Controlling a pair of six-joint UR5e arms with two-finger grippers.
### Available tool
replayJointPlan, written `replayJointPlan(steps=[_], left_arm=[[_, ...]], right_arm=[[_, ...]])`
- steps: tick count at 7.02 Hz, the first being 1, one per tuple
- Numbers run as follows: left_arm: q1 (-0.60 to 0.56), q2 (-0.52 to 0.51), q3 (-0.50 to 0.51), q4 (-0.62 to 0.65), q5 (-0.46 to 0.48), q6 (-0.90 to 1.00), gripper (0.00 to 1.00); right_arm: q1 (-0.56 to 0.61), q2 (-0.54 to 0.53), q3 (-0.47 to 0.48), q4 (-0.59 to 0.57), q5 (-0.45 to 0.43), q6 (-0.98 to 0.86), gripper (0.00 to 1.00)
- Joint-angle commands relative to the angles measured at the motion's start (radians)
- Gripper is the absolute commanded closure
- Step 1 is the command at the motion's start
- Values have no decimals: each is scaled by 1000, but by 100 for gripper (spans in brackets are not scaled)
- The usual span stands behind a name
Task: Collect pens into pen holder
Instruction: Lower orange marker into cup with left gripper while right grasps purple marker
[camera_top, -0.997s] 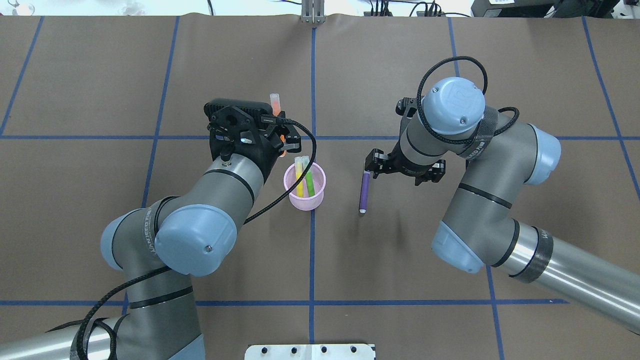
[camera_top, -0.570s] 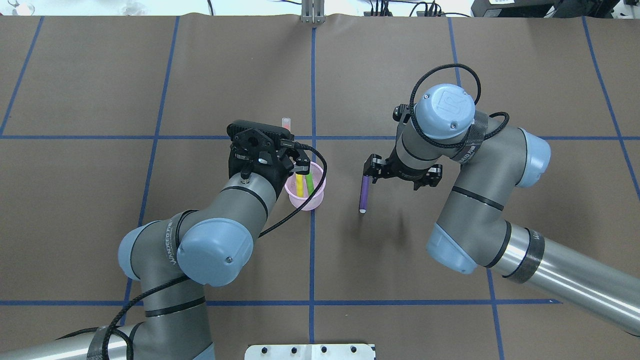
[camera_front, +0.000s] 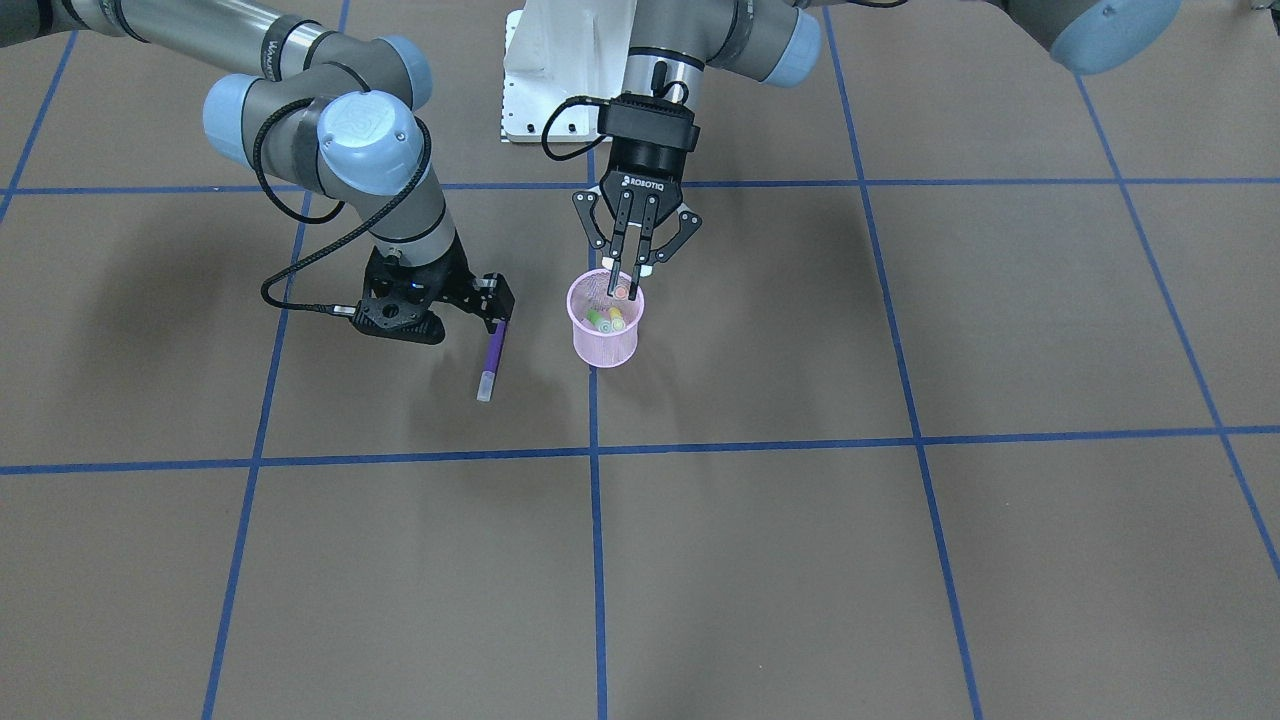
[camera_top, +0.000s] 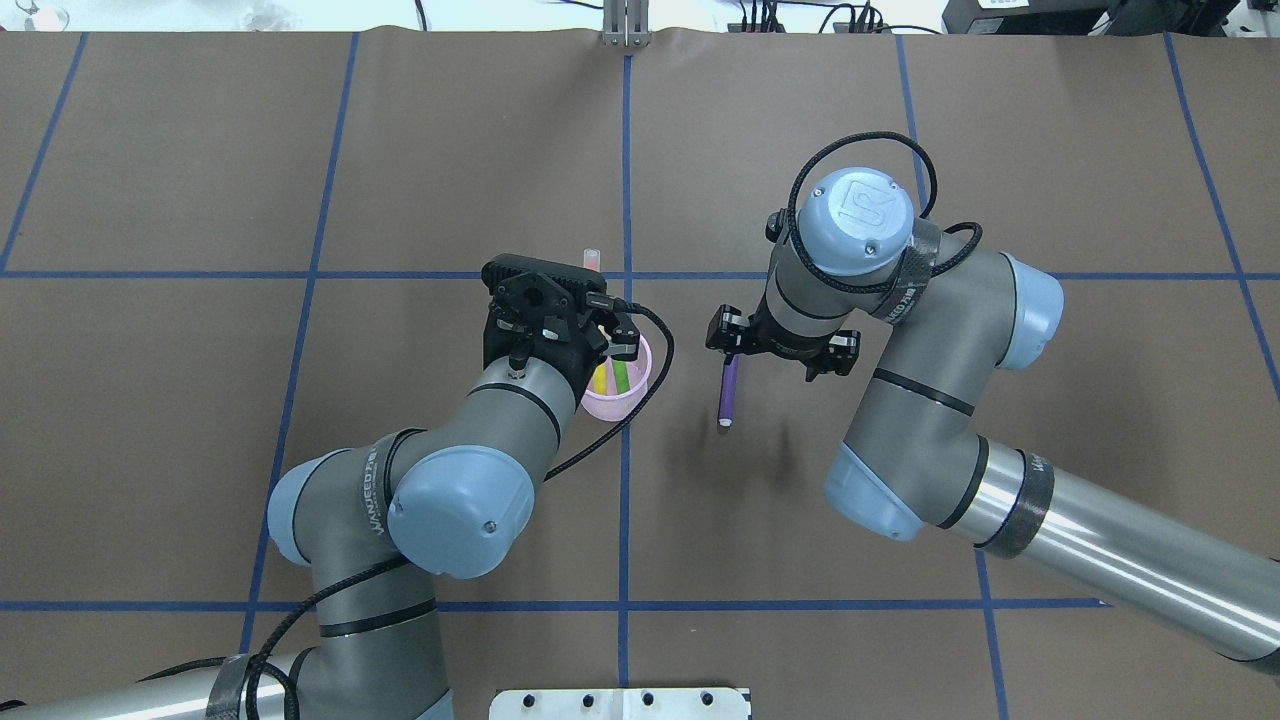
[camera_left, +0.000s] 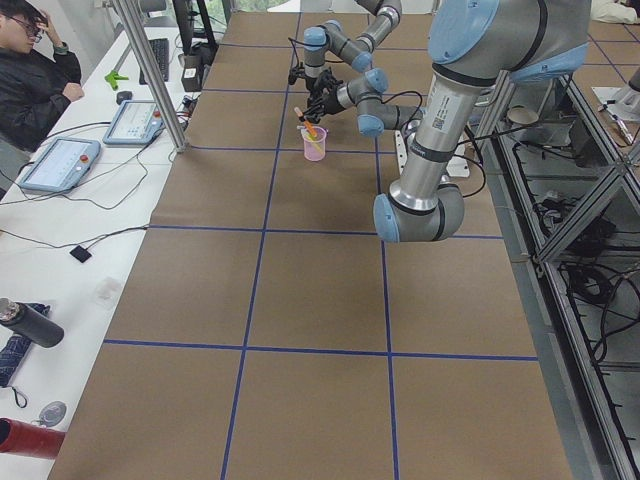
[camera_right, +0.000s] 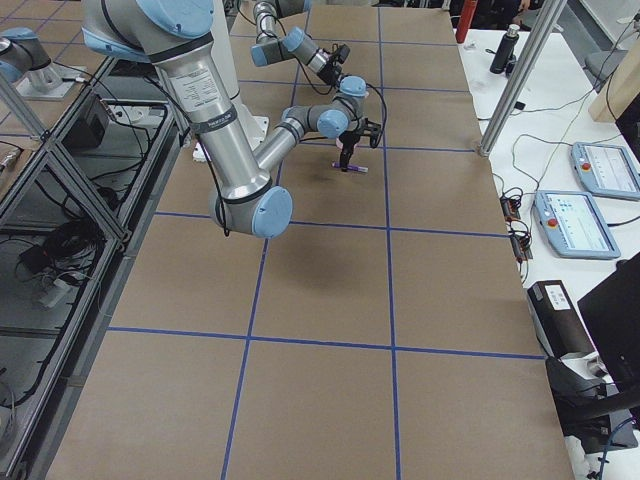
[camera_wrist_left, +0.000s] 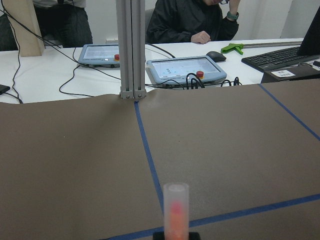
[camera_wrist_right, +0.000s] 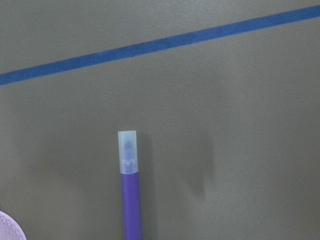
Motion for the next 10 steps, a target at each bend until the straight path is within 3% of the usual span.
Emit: replayJointPlan(steps=[1, 2, 3, 5, 10], left_arm=[[4, -17, 47, -53, -1, -3, 100], [12, -23, 47, -53, -1, -3, 100], [13, -20, 44, -53, -1, -3, 59], [12, -15, 35, -48, 0, -3, 2], [7, 1, -2, -47, -3, 1, 0]], right_arm=[[-7, 5, -16, 1, -1, 3, 1], [-9, 6, -16, 1, -1, 3, 1], [-10, 6, -17, 1, -1, 3, 1], [-16, 12, -22, 2, -1, 4, 1], [-12, 53, -128, 119, -6, 29, 2]])
